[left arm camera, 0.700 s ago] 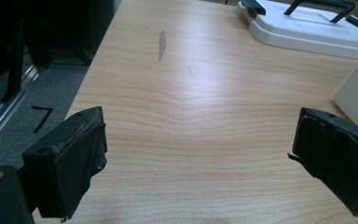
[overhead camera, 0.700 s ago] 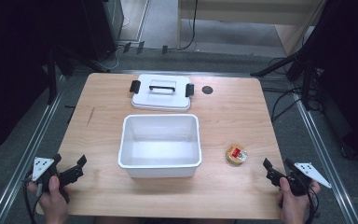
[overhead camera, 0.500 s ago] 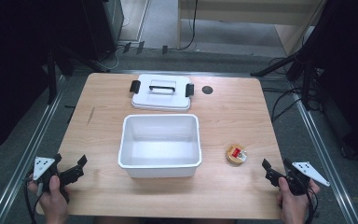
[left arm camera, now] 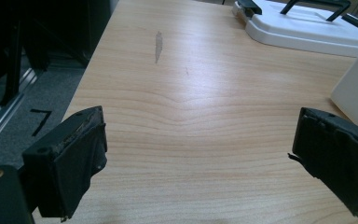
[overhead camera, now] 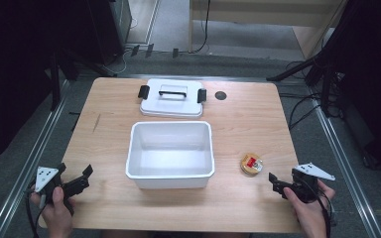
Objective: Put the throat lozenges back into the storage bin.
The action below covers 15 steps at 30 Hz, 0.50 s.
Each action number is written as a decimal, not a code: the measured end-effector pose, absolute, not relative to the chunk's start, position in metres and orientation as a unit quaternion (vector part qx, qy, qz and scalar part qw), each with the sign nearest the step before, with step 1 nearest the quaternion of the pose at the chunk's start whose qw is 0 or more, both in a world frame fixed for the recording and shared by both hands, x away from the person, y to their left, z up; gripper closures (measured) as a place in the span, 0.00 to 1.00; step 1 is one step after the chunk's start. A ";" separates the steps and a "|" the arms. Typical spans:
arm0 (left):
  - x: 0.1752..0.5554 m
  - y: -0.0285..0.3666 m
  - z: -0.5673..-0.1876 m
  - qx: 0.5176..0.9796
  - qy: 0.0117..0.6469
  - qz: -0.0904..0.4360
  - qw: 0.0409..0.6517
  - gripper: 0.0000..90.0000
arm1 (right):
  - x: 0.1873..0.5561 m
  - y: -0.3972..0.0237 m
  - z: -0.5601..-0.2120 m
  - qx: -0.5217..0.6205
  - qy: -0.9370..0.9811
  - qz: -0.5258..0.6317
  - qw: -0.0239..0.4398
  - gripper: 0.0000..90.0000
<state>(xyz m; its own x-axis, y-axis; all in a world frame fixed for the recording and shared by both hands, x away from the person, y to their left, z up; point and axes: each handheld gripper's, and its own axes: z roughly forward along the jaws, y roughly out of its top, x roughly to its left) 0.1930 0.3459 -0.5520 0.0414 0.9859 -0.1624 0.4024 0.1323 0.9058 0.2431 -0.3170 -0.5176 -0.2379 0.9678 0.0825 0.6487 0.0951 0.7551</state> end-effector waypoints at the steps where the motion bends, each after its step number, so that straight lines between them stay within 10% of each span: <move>1: 0.193 0.346 -0.552 0.570 0.608 0.330 0.443 0.04 | 0.244 -0.315 -0.517 0.576 0.708 0.344 0.221 0.14; 15: 0.195 0.347 -0.552 0.568 0.608 0.327 0.449 0.04 | 0.262 -0.289 -0.499 0.564 0.775 0.219 0.179 0.14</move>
